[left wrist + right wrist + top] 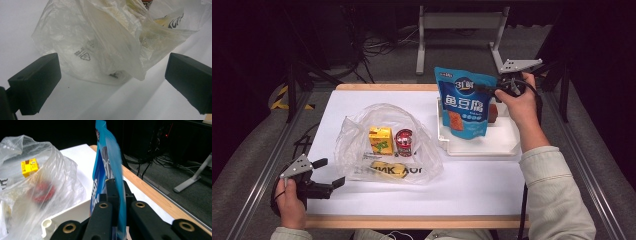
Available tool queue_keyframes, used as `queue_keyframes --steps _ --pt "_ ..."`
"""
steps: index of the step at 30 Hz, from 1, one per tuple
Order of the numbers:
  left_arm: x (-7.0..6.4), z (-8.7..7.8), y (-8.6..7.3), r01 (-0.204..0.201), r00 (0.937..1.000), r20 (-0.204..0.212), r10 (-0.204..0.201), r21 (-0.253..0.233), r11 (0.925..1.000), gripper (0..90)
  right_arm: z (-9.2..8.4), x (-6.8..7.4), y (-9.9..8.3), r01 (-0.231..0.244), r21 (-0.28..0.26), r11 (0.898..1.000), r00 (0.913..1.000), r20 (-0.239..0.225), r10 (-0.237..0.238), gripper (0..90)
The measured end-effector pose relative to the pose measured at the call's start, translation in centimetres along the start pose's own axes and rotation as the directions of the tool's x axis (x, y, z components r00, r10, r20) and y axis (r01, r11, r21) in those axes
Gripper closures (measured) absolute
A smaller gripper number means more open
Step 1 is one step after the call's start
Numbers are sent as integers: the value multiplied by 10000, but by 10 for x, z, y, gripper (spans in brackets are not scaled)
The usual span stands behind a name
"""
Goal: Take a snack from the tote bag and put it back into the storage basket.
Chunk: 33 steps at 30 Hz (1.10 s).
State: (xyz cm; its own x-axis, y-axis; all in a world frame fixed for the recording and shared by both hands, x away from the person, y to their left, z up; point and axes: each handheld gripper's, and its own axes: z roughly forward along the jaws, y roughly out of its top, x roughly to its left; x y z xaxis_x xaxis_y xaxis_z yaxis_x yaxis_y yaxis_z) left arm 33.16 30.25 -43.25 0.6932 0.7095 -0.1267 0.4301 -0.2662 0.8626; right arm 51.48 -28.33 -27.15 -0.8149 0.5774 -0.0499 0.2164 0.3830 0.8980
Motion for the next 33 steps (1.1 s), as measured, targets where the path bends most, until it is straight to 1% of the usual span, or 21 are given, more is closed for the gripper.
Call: queue_keyframes --steps 2,3,7,10,13,17,21,24,25,27,29,30,31,32,33 --pt "0 0 0 0 10000 -14 0 3 10000 10 -2 0 -1 66 128 9999 10000 70 -67 897" --pt "0 0 0 63 10000 -13 -63 1 10000 10 -2 0 -1 80 158 9998 9999 95 -82 897" --pt "0 2 1 23 10000 -23 -23 -12 10000 10 -6 -1 -4 117 269 9996 9998 168 -121 896" --pt "1 2 2 35 10000 17 -35 -18 10000 10 -8 -2 -7 74 323 9995 9997 241 -81 894" --pt "1 3 2 20 10000 19 -20 -31 10000 9 -11 -3 -9 35 452 9990 9990 439 -55 889" --pt "0 4 2 -8 10000 24 8 11 10000 9 -15 -4 -12 -12 476 9989 9989 473 -11 884" --pt "0 3 2 39 10000 5 -39 -19 10000 10 -15 -1 -11 142 603 9981 9983 553 -175 863" --pt "0 4 2 6 10000 12 -6 -19 10000 10 -17 2 -8 141 474 9988 9985 517 -165 785" --pt "0 4 2 2 10000 17 -2 -9 10000 9 -17 3 -7 171 480 9987 9980 594 -199 753" --pt "0 4 2 -21 10000 15 20 30 10000 10 -18 5 -4 182 507 9985 9981 580 -211 692" --pt "0 4 2 -11 10000 29 11 27 10000 9 -19 7 -2 260 480 9985 9975 649 -291 612" --pt "0 4 2 -11 10000 29 11 27 10000 10 -19 7 -2 260 480 9985 9975 649 -291 612" --pt "0 4 2 22 10000 23 -22 28 10000 9 -22 8 1 263 140 9996 9971 704 -272 532" --pt "0 4 2 24 10000 32 -24 39 10000 9 -22 8 1 263 140 9996 9971 704 -272 532" --pt "0 5 2 27 10000 43 -27 39 10000 10 -23 9 3 263 13 9997 9970 734 -263 504"
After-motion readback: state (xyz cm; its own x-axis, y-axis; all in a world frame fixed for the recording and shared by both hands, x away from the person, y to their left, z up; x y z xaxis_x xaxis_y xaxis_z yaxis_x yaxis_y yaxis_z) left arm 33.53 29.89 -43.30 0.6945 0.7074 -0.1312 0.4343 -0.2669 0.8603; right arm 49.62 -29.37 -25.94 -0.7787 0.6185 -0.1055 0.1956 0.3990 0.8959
